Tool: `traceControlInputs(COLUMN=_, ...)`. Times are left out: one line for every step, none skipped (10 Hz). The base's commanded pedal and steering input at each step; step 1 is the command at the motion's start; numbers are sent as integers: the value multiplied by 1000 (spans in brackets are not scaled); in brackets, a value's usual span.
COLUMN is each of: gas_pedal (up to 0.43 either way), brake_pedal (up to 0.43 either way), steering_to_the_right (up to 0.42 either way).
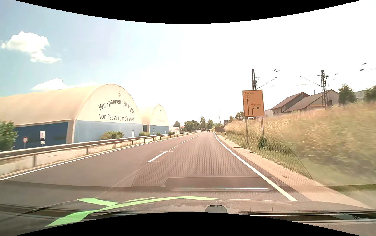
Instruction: Follow the waypoints while adhering to traffic rules and regulations
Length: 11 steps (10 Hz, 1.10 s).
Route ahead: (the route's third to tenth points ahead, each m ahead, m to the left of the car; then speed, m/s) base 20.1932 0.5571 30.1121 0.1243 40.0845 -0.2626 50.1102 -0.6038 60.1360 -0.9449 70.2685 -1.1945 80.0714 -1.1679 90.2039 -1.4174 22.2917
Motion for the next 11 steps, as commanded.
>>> traceControlInputs(gas_pedal=260, brake_pedal=0, steering_to_the_right=8)
traceControlInputs(gas_pedal=260, brake_pedal=0, steering_to_the_right=6)
traceControlInputs(gas_pedal=260, brake_pedal=0, steering_to_the_right=4)
traceControlInputs(gas_pedal=260, brake_pedal=0, steering_to_the_right=4)
traceControlInputs(gas_pedal=268, brake_pedal=0, steering_to_the_right=4)
traceControlInputs(gas_pedal=268, brake_pedal=0, steering_to_the_right=4)
traceControlInputs(gas_pedal=268, brake_pedal=0, steering_to_the_right=4)
traceControlInputs(gas_pedal=248, brake_pedal=0, steering_to_the_right=4)
traceControlInputs(gas_pedal=240, brake_pedal=0, steering_to_the_right=4)
traceControlInputs(gas_pedal=240, brake_pedal=0, steering_to_the_right=4)
traceControlInputs(gas_pedal=240, brake_pedal=0, steering_to_the_right=4)
